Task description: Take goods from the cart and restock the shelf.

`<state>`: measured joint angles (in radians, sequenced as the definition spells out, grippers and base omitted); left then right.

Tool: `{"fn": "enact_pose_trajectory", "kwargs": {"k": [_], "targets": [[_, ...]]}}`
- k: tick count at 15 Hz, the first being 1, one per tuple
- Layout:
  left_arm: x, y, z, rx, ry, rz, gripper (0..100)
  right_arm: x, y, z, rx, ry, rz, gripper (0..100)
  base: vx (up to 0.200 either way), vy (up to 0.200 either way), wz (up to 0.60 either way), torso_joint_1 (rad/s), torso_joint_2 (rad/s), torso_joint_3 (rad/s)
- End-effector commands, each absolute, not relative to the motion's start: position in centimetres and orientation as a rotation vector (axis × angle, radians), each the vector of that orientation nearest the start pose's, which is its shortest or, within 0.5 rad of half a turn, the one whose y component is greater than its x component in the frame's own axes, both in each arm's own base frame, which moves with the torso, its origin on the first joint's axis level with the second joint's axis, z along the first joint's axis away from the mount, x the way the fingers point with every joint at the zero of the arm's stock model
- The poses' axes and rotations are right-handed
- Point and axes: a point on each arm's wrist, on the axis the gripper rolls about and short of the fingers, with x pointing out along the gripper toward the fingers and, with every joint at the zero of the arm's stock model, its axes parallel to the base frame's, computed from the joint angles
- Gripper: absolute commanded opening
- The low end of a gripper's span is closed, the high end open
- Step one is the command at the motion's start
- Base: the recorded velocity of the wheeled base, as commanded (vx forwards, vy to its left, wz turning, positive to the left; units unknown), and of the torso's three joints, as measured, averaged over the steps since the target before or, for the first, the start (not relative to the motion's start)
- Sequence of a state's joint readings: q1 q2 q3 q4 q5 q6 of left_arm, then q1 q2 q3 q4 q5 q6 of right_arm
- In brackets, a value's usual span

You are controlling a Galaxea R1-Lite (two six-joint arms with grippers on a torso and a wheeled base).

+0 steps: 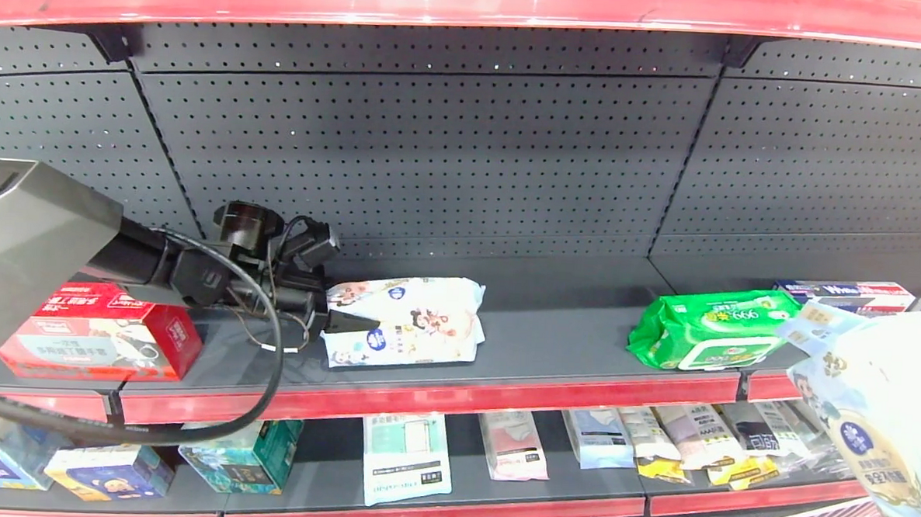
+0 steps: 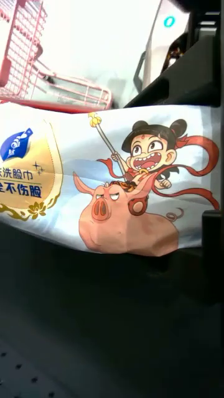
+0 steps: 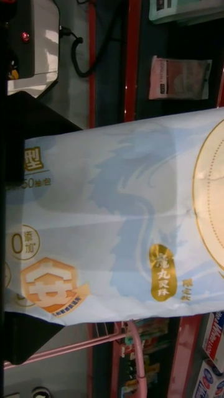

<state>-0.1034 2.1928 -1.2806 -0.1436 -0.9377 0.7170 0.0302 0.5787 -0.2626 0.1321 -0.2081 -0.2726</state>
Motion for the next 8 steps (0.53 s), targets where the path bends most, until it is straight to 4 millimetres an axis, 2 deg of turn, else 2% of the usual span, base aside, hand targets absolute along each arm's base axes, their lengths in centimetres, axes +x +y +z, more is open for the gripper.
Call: {"fn": "enact_pose_trajectory", "kwargs": {"k": [1,8], "targets": [[39.8,-5.7,8.8,0.307,0.325,-1.171,0,3.0,-0.4,13.7,-0.321,0.467,-0.113,0,0.0,0.0,0.0,0.0,0.0,0.0],[38.7,-5.2,7.7,0.285,0.322,-1.189,0,3.1,-0.4,13.7,-0.322,0.473,-0.112,0,0.0,0.0,0.0,0.0,0.0,0.0]]}}
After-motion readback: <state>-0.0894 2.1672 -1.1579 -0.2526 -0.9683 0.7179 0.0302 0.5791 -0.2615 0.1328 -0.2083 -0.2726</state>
